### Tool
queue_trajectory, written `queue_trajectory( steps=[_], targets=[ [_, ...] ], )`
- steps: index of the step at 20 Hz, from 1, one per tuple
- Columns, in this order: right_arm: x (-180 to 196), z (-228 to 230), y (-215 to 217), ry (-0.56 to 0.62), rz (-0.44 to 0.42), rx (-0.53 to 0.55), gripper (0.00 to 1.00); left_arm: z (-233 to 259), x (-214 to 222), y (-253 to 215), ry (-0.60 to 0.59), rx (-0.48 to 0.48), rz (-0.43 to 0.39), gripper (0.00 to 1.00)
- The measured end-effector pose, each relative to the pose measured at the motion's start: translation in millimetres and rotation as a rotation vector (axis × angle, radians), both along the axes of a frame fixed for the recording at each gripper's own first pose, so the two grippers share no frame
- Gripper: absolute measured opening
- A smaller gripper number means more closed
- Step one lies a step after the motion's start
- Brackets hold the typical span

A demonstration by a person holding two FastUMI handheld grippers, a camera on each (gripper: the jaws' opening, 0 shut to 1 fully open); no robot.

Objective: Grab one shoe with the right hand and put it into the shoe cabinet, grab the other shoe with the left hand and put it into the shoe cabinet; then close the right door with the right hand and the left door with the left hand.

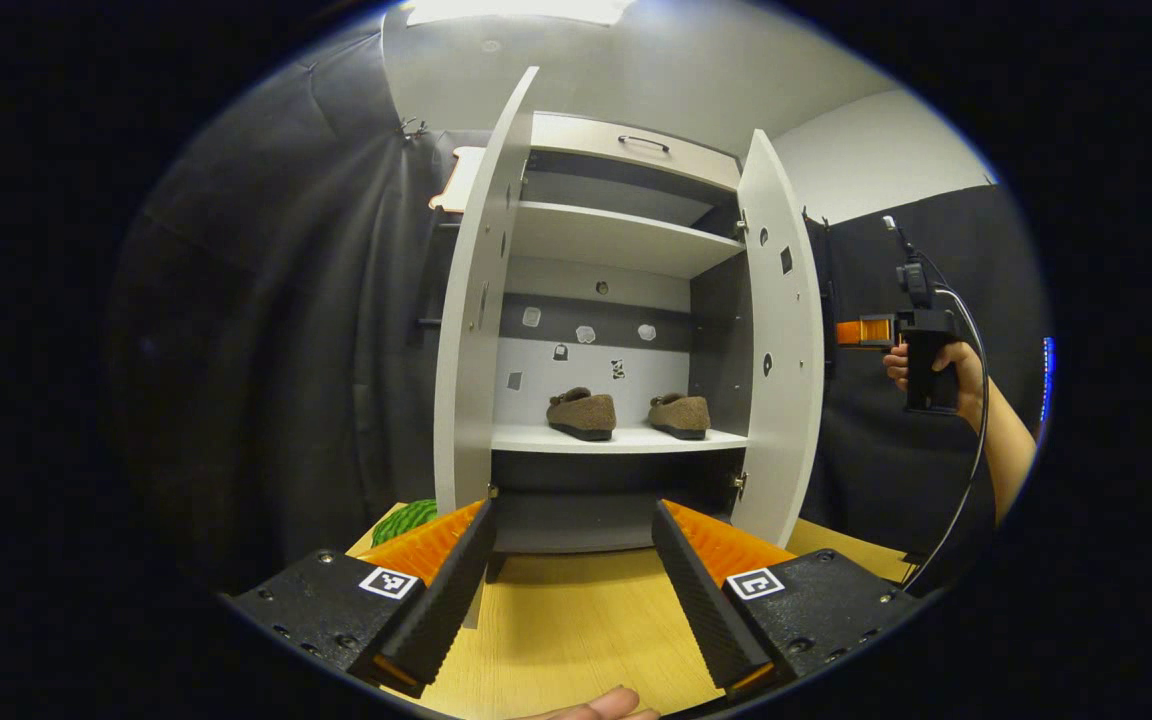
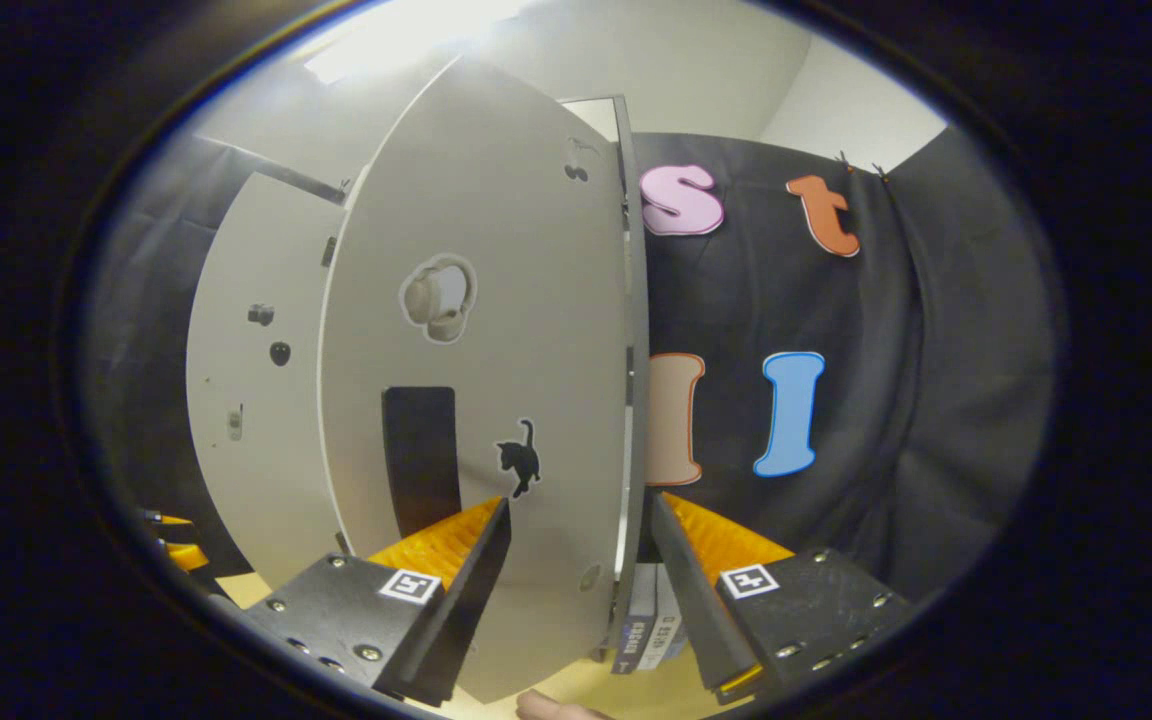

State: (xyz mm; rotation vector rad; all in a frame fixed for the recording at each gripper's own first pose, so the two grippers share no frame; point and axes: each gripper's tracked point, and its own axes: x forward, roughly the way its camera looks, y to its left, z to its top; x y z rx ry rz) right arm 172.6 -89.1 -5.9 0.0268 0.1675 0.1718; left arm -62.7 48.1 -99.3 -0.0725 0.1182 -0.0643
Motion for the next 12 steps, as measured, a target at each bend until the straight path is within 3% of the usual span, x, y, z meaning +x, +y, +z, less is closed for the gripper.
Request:
queue_trajectory(
  steps=[5,12],
  targets=[
    [9,-13,29,0.013,0.036,0.005,0.87,-1,0,7,-0.002,0.008,0.013,0.96],
    [2,-8,32,-0.052,0.032,0.021,0.9,-4,-1,44,0.032,0.013,0.079,0.96]
  ],
)
